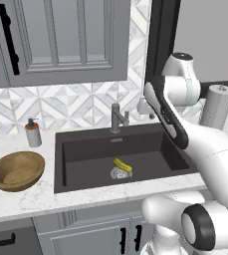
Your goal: Pick the cucumber from the sink and place it in the bowl. Then pick the bowl and place it in the microwave. Then close the microwave door and press the start button.
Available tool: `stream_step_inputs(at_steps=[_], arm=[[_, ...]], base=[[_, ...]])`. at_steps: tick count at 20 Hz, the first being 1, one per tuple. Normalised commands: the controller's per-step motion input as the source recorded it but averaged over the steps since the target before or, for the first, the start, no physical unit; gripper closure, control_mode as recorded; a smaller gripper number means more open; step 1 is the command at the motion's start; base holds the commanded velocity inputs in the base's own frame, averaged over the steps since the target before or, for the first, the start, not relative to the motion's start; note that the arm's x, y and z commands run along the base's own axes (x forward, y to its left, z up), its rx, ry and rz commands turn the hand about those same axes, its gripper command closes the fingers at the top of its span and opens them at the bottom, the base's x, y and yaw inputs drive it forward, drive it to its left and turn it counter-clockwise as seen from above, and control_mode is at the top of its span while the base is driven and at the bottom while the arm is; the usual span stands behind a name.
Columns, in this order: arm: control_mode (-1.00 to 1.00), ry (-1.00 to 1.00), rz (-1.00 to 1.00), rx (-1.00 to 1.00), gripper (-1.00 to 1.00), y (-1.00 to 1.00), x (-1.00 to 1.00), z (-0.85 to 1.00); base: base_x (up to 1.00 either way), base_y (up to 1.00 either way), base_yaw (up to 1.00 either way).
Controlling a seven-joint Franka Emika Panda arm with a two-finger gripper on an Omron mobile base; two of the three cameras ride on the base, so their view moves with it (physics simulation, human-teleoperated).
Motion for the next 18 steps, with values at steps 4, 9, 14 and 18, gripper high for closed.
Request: stream_step_inputs(at_steps=[4,9,14,18], arm=[[-1.00,0.01,0.00,0.00,-1.00,0.00,-0.41,-0.03],[-1.00,0.03,0.00,0.00,-1.00,0.05,-0.69,-0.33],[-1.00,-0.02,0.02,0.00,-1.00,0.09,-0.15,-0.58],[-1.00,-0.04,0.08,0.00,-1.00,0.06,0.09,-0.58]], base=[[0.00,0.00,0.00],[0.00,0.00,0.00],[0.00,0.00,0.00],[0.00,0.00,0.00]])
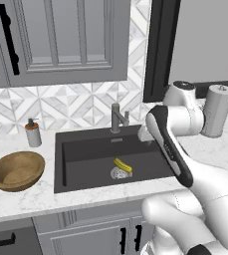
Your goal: Pick the cucumber from the sink and place it in the bowl. Then pick the bowl and place it in the microwave. Then close the microwave door and press the start button.
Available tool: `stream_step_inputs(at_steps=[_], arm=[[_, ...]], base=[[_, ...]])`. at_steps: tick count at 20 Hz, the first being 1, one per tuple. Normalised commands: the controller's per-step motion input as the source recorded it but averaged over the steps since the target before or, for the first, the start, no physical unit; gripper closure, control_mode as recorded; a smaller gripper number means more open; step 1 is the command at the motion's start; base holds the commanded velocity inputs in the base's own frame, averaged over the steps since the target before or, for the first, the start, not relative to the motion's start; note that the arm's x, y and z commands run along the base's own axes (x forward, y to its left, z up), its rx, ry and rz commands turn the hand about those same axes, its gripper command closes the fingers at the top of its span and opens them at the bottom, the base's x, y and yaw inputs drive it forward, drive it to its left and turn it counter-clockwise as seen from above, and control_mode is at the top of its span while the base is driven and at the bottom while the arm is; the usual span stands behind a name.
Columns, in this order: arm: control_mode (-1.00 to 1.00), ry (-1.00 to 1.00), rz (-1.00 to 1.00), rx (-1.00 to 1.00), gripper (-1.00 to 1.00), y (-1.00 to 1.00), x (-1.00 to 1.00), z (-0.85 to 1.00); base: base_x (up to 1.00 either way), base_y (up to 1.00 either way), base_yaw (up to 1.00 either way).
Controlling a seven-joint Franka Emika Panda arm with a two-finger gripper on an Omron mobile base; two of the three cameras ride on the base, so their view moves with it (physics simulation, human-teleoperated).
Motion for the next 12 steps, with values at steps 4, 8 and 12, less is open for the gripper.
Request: stream_step_inputs(at_steps=[4,8,12], arm=[[-1.00,0.00,0.08,0.00,-1.00,0.03,0.24,-0.60],[-1.00,0.00,0.15,0.04,-1.00,0.00,0.28,-0.63],[-1.00,-0.01,0.20,0.05,-1.00,0.00,0.31,-0.65]], base=[[0.00,0.00,0.00],[0.00,0.00,0.00],[0.00,0.00,0.00]])
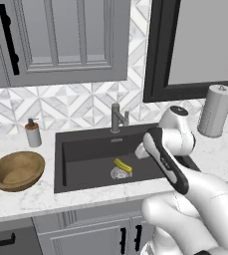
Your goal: Pick the cucumber from the sink and place it in the bowl. Then pick the bowl and place it in the microwave. Then close the microwave door and press the start button.
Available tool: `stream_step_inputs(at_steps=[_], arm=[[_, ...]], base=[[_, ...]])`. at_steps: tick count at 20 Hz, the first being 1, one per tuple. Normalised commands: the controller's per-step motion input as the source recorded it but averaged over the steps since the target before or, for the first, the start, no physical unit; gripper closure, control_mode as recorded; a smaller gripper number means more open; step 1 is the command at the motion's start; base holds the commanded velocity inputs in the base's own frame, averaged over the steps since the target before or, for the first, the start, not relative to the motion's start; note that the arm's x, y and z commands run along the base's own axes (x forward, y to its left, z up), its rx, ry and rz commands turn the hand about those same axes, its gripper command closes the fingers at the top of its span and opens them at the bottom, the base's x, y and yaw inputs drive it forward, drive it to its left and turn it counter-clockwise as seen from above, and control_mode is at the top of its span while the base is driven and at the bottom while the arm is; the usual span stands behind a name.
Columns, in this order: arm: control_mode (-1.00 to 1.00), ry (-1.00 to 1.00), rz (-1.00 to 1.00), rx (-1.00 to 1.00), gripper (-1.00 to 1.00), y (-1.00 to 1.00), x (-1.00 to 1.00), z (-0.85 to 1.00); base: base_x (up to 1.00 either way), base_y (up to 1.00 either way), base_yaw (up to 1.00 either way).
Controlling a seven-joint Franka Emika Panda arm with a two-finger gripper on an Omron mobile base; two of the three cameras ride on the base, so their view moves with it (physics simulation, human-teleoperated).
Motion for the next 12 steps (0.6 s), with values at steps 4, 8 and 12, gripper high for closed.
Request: stream_step_inputs(at_steps=[4,8,12], arm=[[-1.00,0.00,0.18,0.03,-1.00,0.00,0.42,-0.50],[-1.00,0.06,0.13,0.04,-1.00,0.00,0.52,-0.29],[-1.00,0.10,0.02,0.00,-1.00,0.00,0.44,0.00]], base=[[0.00,0.00,0.00],[0.00,0.00,0.00],[0.00,0.00,0.00]])
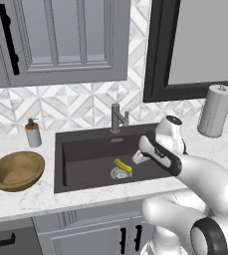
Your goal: Pick the cucumber from the sink and place it in the bowl. Then pick the bowl and place it in the microwave. Then close the microwave door and press the start button.
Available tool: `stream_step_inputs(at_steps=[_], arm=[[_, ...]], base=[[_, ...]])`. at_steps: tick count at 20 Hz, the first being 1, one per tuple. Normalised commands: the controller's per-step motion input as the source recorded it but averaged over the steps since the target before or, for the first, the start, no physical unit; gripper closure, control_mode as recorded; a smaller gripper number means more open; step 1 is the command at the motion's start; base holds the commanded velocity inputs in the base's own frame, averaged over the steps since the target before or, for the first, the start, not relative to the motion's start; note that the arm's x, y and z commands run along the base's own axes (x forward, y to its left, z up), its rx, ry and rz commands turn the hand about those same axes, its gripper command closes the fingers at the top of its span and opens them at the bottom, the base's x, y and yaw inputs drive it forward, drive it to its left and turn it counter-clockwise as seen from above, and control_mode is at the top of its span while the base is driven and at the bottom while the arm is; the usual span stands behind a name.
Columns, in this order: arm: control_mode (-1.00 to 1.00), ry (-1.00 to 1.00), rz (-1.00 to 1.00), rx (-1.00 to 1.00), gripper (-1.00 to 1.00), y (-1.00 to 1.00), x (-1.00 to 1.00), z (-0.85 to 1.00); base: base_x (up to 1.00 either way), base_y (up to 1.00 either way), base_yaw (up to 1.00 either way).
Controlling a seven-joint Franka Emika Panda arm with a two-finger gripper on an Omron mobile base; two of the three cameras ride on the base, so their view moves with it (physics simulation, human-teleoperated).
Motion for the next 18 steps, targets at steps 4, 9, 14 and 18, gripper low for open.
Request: stream_step_inputs(at_steps=[4,9,14,18], arm=[[-1.00,0.06,0.02,0.00,-1.00,0.00,0.41,-0.08],[-1.00,0.00,0.10,0.02,-1.00,-0.11,0.12,-0.23],[-1.00,0.00,0.07,0.00,-1.00,-0.03,0.13,-0.35],[-1.00,0.01,0.00,0.00,-1.00,0.00,0.23,-0.30]], base=[[0.00,0.00,0.00],[0.00,0.00,0.00],[0.00,0.00,0.00],[0.00,0.00,0.00]])
